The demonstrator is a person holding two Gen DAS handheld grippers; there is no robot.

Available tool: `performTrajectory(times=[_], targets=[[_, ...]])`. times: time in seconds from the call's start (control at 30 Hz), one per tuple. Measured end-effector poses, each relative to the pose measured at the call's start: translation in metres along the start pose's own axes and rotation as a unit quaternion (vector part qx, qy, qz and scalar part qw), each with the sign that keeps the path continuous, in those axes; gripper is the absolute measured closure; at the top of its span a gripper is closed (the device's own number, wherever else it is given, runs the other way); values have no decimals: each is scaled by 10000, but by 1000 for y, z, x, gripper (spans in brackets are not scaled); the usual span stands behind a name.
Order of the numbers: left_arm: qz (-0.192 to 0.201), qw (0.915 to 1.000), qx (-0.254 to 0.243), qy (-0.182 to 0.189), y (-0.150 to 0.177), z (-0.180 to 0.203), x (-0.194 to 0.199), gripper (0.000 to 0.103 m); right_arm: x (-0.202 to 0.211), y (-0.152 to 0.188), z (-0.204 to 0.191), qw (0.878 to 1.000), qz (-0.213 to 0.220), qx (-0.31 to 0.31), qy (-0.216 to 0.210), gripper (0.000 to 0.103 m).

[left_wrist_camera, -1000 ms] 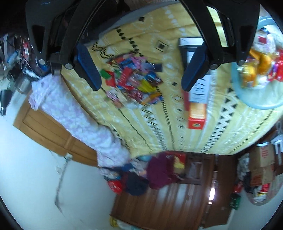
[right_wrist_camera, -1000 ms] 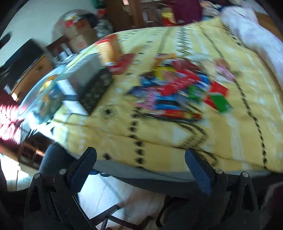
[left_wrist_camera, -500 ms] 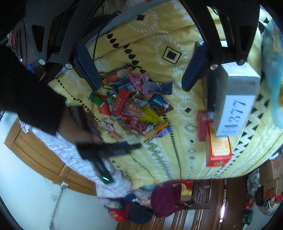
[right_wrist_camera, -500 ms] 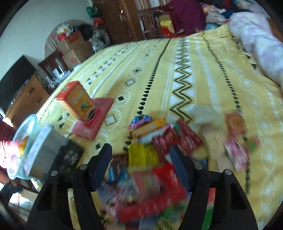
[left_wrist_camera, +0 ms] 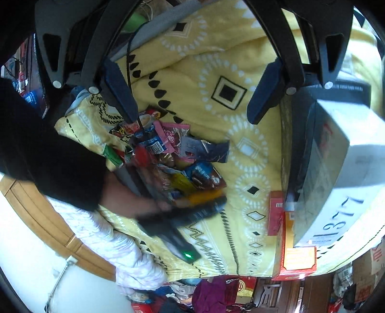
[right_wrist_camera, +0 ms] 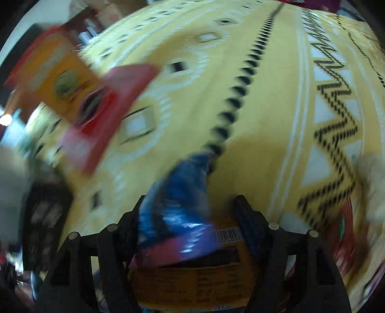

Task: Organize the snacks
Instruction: 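Grasp a blue snack bag with the left tool while the right grasps an orange biscuit pack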

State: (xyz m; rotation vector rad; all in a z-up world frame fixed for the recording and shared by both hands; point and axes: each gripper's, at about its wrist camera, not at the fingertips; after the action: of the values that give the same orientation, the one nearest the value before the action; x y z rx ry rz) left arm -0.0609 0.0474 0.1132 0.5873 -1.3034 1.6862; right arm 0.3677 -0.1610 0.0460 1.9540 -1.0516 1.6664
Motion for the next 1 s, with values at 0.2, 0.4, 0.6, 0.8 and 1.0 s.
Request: performTrajectory(times=[0.2,0.4,0.6,0.8,1.0], targets=[[15,9998,116,137,17,13,8,10,36,94,-56,9991,13,382,-192,27],[-231,9993,210,198,24,21,-1,10,111,174,-76,9935,1046,389,220,27],[-252,9986,364,298,-14,23,-24,10,183,256,-32,9632,2399,-1162,332,16],[-218,9873,1493,502,-86,-11,-81,10,167,305,-6,9593,2211,-1746,196,16],[-524,9775,2035,168,-134,-24,-150,10,144,316,3,9612,2174,-1697,18,16]])
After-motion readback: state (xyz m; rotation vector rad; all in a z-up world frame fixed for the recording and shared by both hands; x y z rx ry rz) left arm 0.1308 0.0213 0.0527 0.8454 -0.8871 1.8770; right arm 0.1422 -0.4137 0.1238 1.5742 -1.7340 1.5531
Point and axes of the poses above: each gripper's, at about its wrist camera, not at the fingertips, and x roughly against the way its jaws point, z to its right, y to its underside, and after that the axes turned 7 degrees about -z, right-handed
